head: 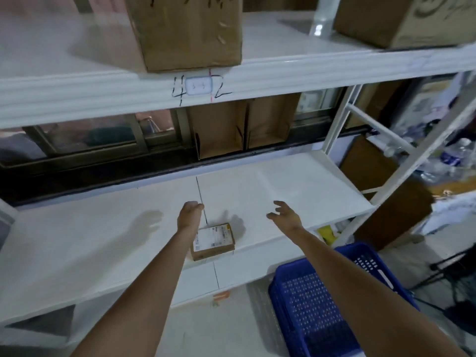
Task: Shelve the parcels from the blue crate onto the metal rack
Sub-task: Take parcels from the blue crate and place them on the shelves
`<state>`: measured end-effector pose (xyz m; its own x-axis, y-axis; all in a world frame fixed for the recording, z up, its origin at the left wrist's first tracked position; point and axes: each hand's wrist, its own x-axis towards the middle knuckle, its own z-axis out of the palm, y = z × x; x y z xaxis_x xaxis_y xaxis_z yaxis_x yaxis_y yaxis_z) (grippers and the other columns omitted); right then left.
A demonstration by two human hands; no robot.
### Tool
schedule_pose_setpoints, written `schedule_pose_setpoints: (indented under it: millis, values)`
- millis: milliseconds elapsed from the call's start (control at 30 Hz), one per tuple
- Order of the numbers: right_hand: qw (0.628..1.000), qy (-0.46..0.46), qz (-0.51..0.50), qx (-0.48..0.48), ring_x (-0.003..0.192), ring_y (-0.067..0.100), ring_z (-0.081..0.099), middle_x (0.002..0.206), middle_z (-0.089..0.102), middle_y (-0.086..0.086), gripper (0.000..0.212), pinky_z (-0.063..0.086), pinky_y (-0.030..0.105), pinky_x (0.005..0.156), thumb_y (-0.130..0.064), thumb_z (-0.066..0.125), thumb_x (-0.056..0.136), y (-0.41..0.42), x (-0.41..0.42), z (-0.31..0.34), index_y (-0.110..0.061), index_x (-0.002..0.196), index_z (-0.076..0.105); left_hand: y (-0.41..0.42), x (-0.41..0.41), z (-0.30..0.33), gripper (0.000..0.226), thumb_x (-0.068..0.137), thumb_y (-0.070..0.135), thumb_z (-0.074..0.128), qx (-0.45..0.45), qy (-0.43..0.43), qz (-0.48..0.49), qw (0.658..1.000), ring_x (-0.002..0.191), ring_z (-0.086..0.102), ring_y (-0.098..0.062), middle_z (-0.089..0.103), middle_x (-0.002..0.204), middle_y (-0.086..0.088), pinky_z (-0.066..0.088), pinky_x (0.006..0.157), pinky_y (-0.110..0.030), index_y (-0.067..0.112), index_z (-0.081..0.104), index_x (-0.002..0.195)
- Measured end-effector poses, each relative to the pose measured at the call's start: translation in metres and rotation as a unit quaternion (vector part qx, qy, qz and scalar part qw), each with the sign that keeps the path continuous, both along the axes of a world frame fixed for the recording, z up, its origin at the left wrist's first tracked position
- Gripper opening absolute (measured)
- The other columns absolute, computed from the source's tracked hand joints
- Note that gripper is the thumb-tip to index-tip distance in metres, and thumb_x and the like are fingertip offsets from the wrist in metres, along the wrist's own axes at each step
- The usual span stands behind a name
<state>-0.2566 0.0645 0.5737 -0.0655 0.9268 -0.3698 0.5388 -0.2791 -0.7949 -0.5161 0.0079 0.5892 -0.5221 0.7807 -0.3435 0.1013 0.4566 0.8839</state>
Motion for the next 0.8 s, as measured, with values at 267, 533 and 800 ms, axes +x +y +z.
schedule_pose_setpoints:
  millis: [267, 533, 800]
  values:
    - [0.998, 0.013, -0.026, 0.063, 0.123, 0.024, 0.052, 0.136, 0.055, 0.006, 0.055, 0.041, 0.029, 0.095, -0.030, 0.067, 0.086, -0.011, 0.115, 0.049, -0.027, 0.137, 0.047, 0.015, 0.153, 0.057, 0.033, 0.089, 0.022, 0.057, 0.034, -0.023, -0.147, 0.988, 0.107, 0.047, -0.016, 0.053, 0.120, 0.002, 0.033, 0.087, -0.025, 0.015, 0.059, 0.121]
    - [0.996, 0.047, -0.027, 0.066, 0.121, 0.026, 0.054, 0.138, 0.052, 0.007, 0.057, 0.046, 0.042, 0.103, -0.033, 0.066, 0.087, -0.052, 0.303, 0.055, -0.027, 0.140, 0.044, -0.005, 0.362, 0.053, 0.030, 0.090, 0.015, 0.054, 0.036, -0.026, -0.193, 0.980, 0.104, 0.047, -0.016, 0.055, 0.128, -0.004, 0.036, 0.085, -0.026, 0.013, 0.059, 0.119]
    - [0.999, 0.018, -0.009, 0.029, 0.119, 0.026, 0.056, 0.136, 0.056, 0.008, 0.058, 0.047, 0.040, 0.102, -0.034, 0.064, 0.089, -0.077, 0.476, 0.055, -0.019, 0.141, 0.044, -0.032, 0.543, 0.039, 0.025, 0.090, 0.021, 0.055, -0.008, -0.019, -0.231, 0.973, 0.103, 0.050, -0.019, 0.057, 0.125, -0.009, 0.038, 0.086, -0.028, 0.013, 0.060, 0.113]
